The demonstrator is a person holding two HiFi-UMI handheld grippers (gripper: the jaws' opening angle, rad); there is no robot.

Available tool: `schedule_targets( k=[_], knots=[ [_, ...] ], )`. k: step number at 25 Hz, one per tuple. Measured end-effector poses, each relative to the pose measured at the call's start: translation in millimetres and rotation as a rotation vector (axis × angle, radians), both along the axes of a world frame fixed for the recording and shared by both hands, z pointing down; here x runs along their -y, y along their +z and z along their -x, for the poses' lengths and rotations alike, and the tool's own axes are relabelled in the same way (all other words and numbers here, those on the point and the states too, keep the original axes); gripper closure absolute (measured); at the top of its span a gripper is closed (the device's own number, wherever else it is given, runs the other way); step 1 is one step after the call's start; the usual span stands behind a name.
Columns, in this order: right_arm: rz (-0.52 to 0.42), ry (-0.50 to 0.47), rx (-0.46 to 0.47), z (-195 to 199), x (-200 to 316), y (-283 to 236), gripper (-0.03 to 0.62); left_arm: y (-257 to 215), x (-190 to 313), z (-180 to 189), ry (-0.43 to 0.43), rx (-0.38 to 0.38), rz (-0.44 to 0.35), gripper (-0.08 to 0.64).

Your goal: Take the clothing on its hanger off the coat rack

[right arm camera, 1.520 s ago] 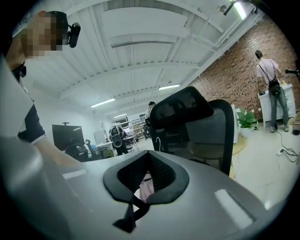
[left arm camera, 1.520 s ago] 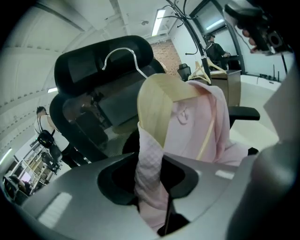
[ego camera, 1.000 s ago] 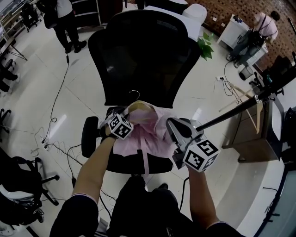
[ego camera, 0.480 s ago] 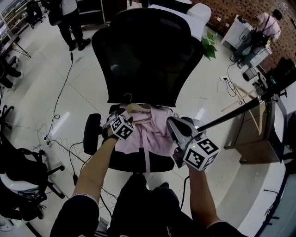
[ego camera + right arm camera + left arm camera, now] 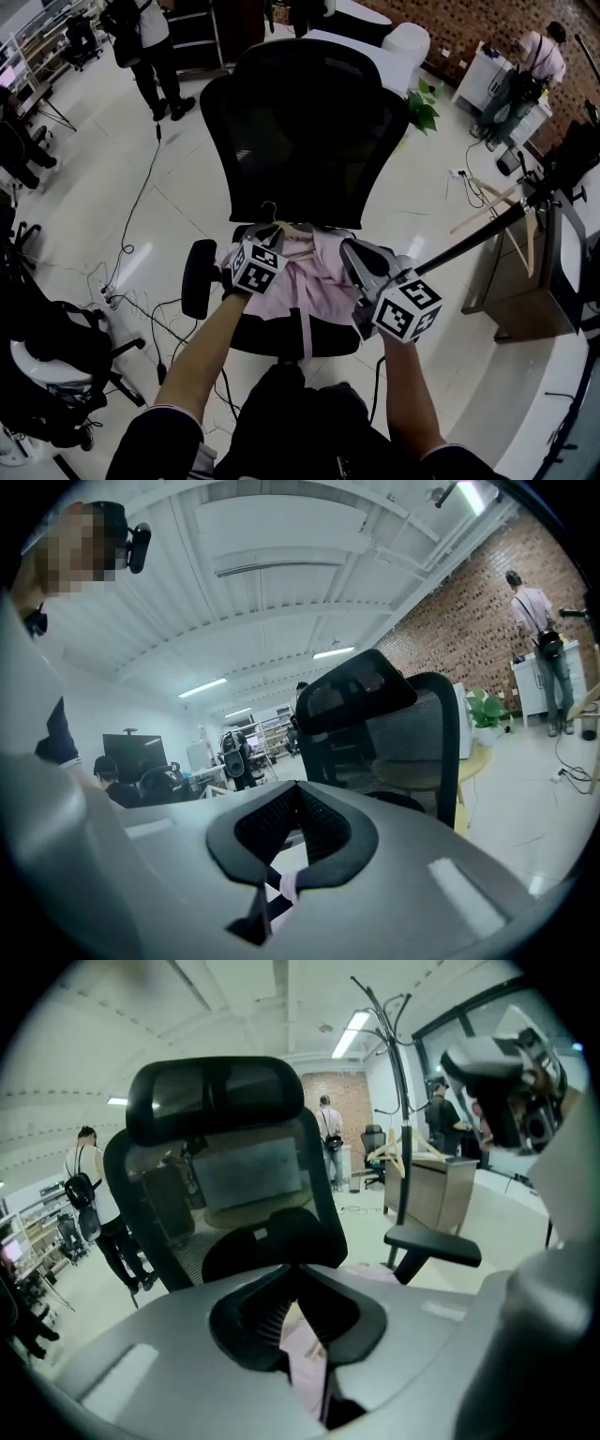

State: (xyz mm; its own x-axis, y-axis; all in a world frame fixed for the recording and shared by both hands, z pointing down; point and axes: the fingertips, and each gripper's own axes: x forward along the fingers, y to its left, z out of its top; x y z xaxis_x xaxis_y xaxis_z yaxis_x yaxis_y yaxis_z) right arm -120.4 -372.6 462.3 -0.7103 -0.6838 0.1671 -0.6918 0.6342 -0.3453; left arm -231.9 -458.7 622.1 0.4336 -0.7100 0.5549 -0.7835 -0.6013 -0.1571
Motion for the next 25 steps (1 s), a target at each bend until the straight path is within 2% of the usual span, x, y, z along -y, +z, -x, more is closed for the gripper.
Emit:
schedule_targets(
  k=[7,10,17,25],
  knots=[
    [-0.055,-0.024,-0.001,22,-4,-17,0.591,-98,-30,-2,-0.014,-0.322,-0.051,0.532],
    [-0.078,-0.026,-0.003,28,-5,-26,0.591,-125,-48,-5,0.011,-0.419,-0.047,0.532],
    [-0.129,-0.033,-0.038,38,-9,-43,0.591,-173,-82,-1,0.040,-0.526,-0.081,0.535],
    [-0.158,-0.036,-0.080,44,-8,-44,0.591,-188,-97,-7,0.081,-0.575,-0.086,0.534]
  ],
)
